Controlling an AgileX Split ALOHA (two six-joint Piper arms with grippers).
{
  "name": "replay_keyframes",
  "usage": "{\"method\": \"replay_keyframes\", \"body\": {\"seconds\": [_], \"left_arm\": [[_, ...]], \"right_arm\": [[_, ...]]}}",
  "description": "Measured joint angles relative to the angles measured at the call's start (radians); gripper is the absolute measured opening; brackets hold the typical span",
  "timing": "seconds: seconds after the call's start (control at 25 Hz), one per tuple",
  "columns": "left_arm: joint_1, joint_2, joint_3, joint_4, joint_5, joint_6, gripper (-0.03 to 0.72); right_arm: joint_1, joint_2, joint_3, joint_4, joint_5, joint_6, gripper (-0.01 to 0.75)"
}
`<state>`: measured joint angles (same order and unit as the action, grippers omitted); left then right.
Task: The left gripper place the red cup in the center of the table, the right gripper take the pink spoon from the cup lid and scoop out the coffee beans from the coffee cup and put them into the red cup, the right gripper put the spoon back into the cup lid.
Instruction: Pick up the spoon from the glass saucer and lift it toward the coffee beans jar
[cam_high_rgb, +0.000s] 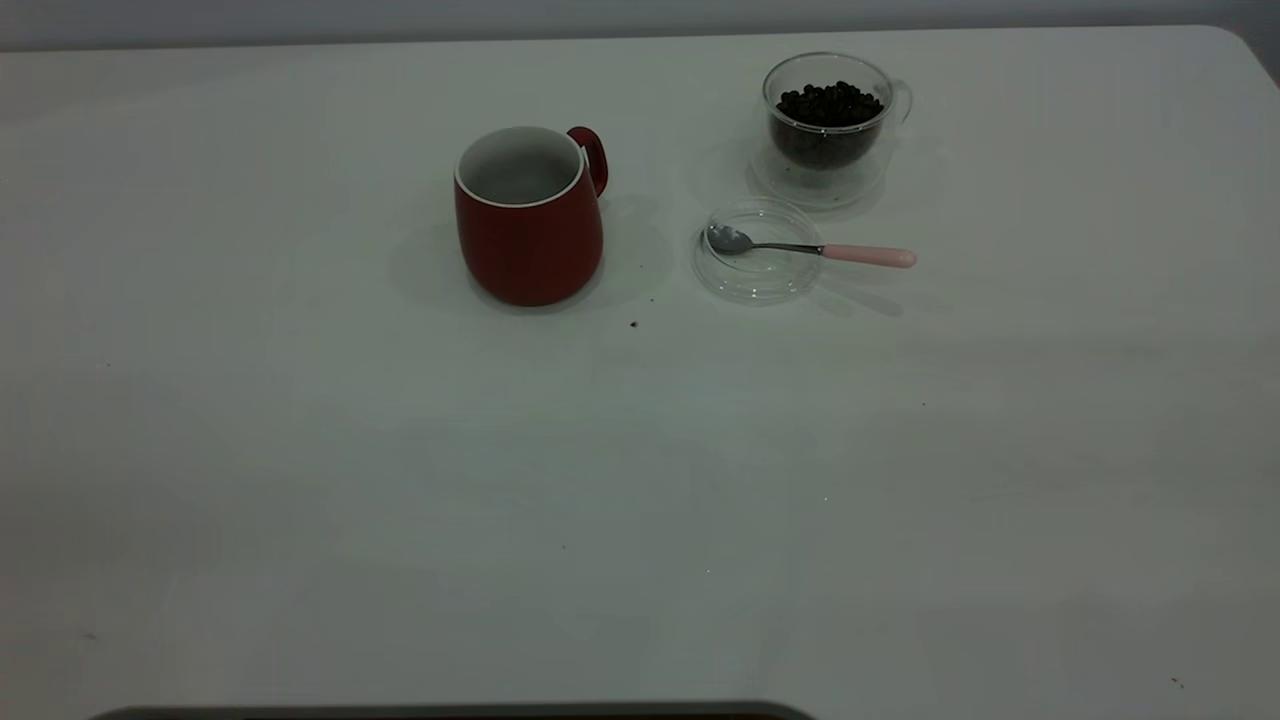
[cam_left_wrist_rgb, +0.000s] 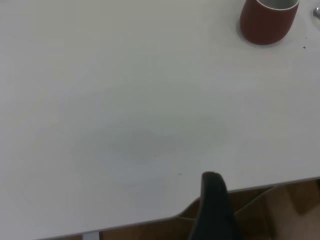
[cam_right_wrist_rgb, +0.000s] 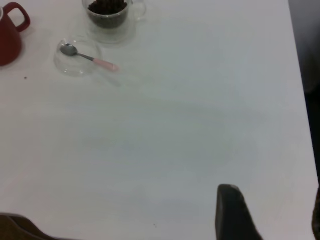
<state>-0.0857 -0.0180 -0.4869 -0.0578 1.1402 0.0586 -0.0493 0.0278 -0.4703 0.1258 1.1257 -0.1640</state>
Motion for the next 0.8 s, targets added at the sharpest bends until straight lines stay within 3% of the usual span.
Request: {"method": "replay_keyframes", "body": {"seconds": [0.36, 0.64, 0.8], "left_arm": [[0.000, 0.000, 0.000, 0.000, 0.000, -0.001, 0.588], [0.000, 0.000, 0.000, 0.000, 0.000, -0.001, 0.588], [0.000, 0.000, 0.000, 0.000, 0.000, -0.001, 0.588]], "right_arm": [[0.000, 0.101, -0.053, 0.095, -0.076, -0.023, 0.452], [0.000, 0.494, -0.148, 0.226, -0.278, -0.029, 0.593], [0.000, 0.760, -0.186, 0.371, -0.370, -0.110, 0.612]]}}
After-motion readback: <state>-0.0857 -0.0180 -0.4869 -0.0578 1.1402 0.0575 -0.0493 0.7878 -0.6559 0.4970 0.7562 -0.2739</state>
